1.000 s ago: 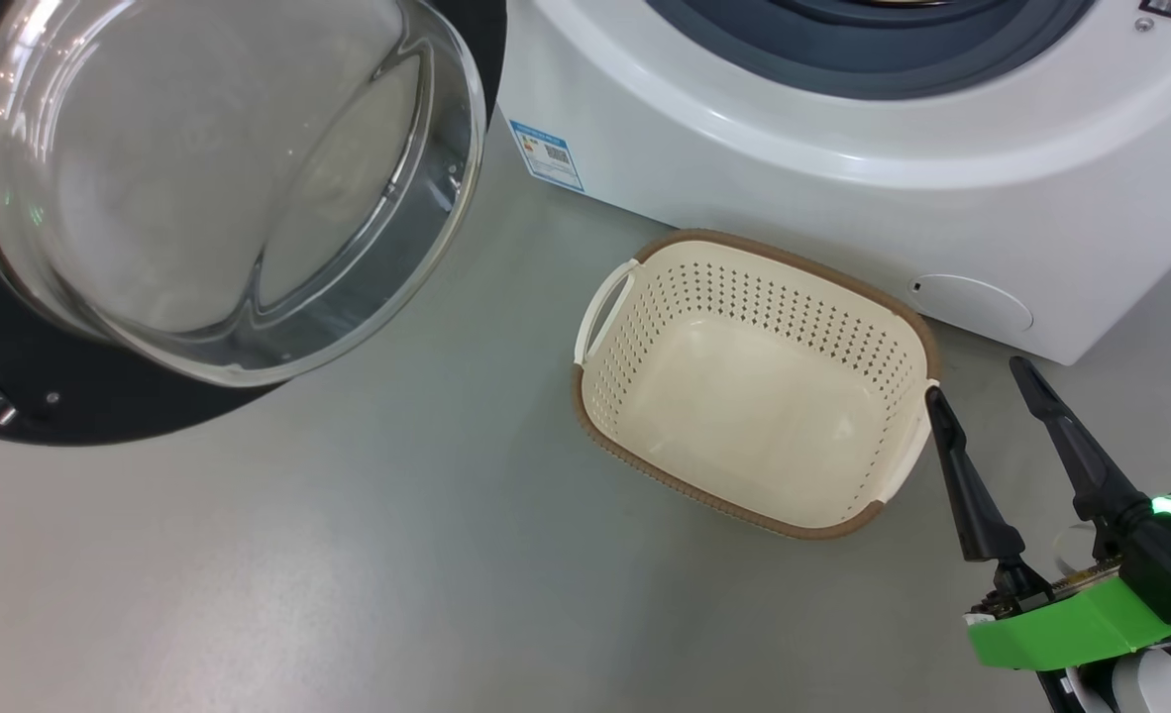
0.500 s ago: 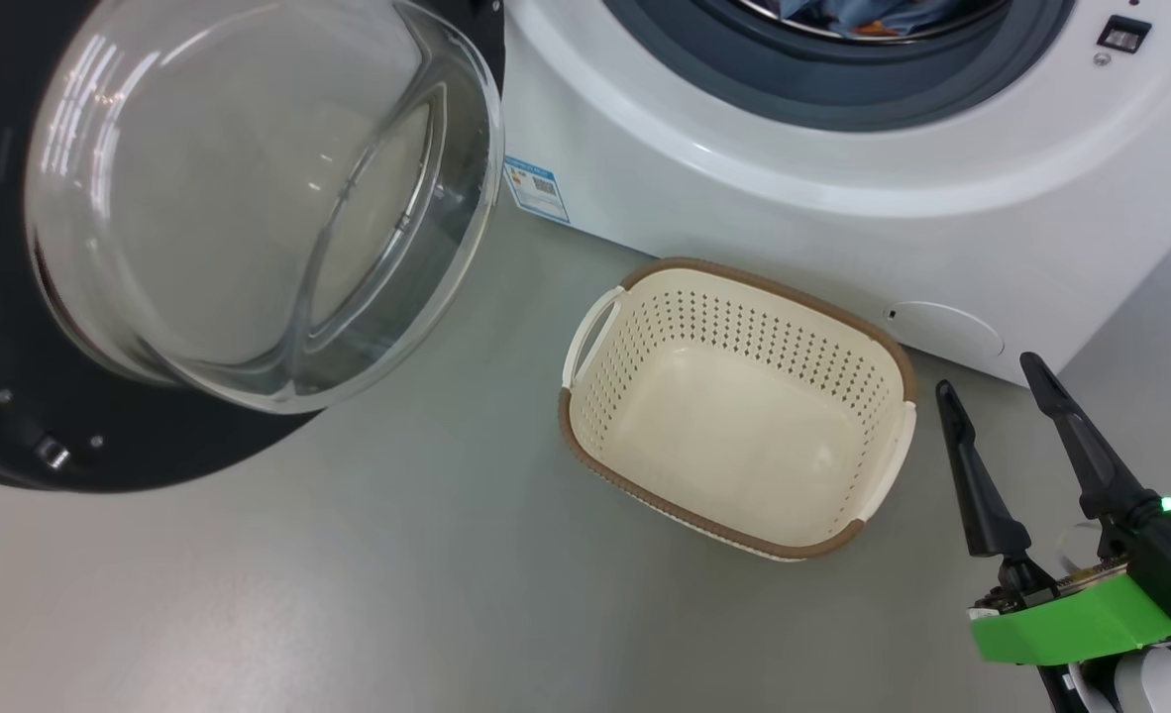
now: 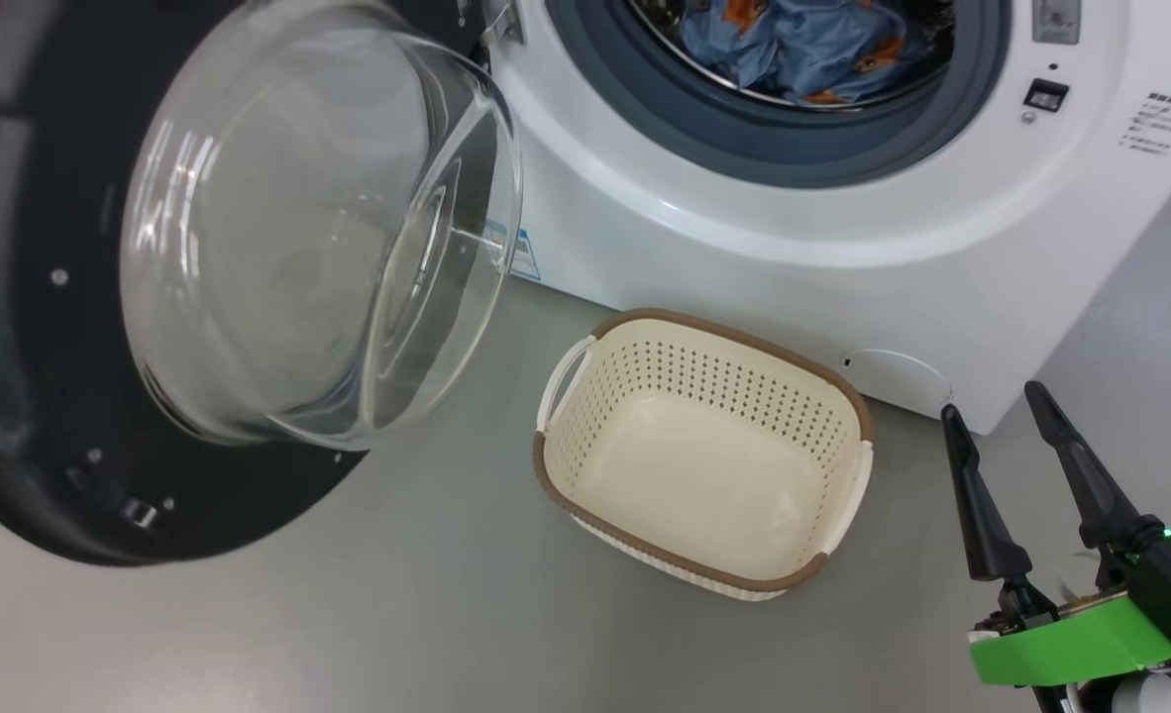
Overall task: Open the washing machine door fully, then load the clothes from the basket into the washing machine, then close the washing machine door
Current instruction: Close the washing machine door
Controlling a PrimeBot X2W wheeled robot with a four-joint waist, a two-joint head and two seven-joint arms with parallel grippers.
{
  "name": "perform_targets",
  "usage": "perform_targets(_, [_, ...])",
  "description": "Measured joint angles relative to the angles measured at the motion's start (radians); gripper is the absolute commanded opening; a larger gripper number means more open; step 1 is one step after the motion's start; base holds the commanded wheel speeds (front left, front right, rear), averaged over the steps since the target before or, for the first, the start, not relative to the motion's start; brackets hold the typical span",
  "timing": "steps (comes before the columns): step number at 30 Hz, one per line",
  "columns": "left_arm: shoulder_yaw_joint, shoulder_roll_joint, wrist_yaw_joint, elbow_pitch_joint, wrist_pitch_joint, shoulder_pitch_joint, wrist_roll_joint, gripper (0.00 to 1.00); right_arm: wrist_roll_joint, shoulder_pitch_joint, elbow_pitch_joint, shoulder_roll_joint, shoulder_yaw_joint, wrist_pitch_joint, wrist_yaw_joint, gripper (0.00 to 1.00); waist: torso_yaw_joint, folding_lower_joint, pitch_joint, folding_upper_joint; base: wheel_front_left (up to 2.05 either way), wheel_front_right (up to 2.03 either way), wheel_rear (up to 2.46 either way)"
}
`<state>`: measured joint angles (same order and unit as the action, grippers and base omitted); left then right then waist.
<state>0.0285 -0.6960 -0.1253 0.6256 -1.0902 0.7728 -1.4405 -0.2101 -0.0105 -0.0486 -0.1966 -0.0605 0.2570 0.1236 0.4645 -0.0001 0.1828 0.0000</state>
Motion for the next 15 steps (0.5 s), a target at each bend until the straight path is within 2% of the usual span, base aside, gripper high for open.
perform_targets(15, [-0.051, 0.035, 0.0, -0.213, -0.09, -0.107, -0.067, 0.0, 0.0, 0.042, -0.004, 0.018, 0.048, 0.0, 0.0, 1.0, -0.068, 0.0001, -0.057, 0.0, 0.0, 0.0, 0.0])
